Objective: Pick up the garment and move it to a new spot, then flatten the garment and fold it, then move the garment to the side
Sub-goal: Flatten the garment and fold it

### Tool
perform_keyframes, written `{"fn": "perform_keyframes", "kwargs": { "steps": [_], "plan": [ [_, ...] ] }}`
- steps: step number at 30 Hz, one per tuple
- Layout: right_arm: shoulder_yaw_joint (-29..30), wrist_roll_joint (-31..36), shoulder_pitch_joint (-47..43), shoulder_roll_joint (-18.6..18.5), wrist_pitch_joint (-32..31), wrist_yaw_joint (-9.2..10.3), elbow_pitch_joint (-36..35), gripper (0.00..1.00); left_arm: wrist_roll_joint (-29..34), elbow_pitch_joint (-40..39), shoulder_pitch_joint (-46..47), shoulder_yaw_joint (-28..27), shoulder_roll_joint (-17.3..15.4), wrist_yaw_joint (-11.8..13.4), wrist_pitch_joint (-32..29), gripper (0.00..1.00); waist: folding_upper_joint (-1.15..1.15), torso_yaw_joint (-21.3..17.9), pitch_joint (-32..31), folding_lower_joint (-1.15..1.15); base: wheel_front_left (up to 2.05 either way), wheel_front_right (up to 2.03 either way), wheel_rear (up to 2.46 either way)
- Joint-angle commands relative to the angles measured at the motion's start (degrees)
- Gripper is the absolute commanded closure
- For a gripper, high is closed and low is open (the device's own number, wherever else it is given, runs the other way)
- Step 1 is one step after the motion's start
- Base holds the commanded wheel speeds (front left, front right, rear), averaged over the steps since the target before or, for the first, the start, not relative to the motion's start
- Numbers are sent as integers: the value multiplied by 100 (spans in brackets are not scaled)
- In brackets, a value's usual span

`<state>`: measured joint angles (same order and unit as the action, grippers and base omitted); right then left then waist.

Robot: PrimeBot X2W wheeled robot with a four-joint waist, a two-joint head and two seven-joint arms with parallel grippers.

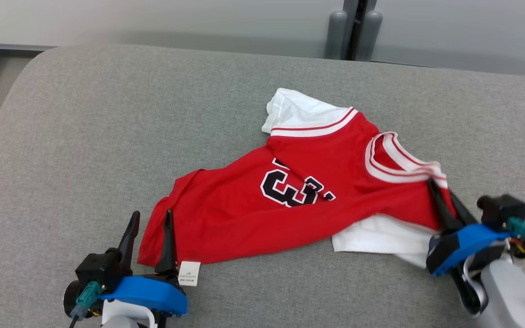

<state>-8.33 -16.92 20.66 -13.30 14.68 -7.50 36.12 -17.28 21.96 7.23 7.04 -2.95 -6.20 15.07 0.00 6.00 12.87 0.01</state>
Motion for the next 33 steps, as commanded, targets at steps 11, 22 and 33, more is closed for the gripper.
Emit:
{"fn": "perform_keyframes", "kwargs": {
  "steps": [11, 22, 33],
  "plan": [
    [601, 737, 1403, -12, -137, 2, 764, 0, -142, 126, 241, 260, 3, 25, 12, 0, 0, 259, 154, -1, 0, 0, 0],
    [1344, 1252, -318, 886, 53, 1, -1205, 0, 430, -184, -150, -325, 4, 190, 12, 0, 0, -104, -245, -1, 0, 0, 0],
    [1264, 1163, -1646, 1036, 54, 2, -1762, 0, 925, -490, -850, -518, 5, 313, 12, 0, 0, -343, -726, -1, 0, 0, 0]
  ]
}}
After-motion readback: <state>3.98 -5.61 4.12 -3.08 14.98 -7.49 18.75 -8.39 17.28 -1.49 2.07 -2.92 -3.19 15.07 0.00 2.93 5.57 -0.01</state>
